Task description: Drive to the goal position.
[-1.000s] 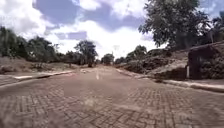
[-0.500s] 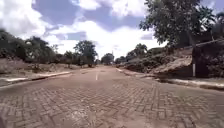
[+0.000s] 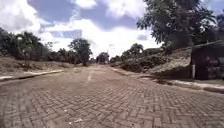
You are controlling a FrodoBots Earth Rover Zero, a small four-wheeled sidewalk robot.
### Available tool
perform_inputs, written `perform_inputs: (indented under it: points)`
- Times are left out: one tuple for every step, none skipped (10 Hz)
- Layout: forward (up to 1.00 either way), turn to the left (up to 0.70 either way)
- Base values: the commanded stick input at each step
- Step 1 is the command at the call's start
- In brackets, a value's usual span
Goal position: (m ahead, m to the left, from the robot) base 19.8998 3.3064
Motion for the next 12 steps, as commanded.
perform_inputs:
  points:
    - [1.0,0.0]
    - [1.0,0.0]
    - [1.0,0.0]
    - [1.0,0.0]
    - [1.0,0.07]
    - [1.0,0.2]
    - [1.0,0.27]
    - [1.0,0.27]
    - [1.0,0.27]
    - [1.0,0.19]
    - [1.0,0.05]
    - [1.0,0.0]
